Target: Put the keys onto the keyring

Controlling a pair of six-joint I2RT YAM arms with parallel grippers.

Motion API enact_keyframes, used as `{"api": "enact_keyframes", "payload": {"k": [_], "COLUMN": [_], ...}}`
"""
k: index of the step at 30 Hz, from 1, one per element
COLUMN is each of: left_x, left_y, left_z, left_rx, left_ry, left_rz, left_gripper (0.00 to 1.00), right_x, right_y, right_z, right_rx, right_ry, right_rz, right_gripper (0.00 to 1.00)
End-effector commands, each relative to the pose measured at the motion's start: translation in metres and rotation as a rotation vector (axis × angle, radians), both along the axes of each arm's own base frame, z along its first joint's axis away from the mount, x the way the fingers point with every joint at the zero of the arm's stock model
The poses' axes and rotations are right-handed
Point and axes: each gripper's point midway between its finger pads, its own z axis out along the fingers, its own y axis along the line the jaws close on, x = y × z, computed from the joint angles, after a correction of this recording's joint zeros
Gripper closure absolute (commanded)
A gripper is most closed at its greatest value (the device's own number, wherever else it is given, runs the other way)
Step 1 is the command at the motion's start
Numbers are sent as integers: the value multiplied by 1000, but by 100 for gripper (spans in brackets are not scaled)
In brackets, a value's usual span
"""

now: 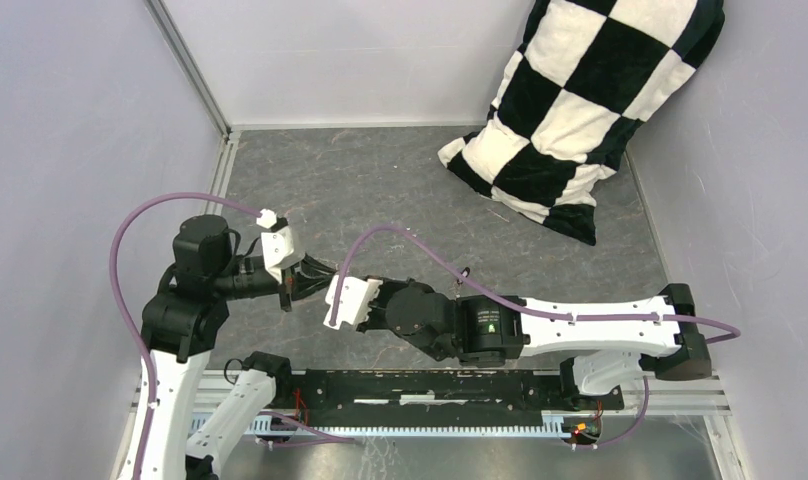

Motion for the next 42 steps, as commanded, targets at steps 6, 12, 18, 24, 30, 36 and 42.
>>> {"api": "enact_keyframes", "payload": {"k": [6,12,18,24,30,36,42], "left_x": [11,2,-13,-22,-22,-24,-29], "left_y": [11,10,6,5,6,6,6], "left_z": [-26,-26,-18,-12,-14,-12,-13], "left_rx": [137,163,154,157,169,165,173], "left_ry": [-41,-71,-114,-117,-130,-143,-161], "left_rz": [-3,-77,-170,-235,-233,-246,-267], "left_gripper": [98,98,98,98,98,98,98], "right_x": [-34,-48,-25,-33,-40,-29,-19], "right_y": [6,-7,-16,6,20,29,35], "right_z": [43,59,73,63,51,42,36], "right_rx": [120,161,229,205,159,115,81], "right_ry": [23,111,134,190,233,252,262], "right_rz": [197,388,440,601,668,618,569], "right_gripper": [57,36,46,55,52,53,58]}}
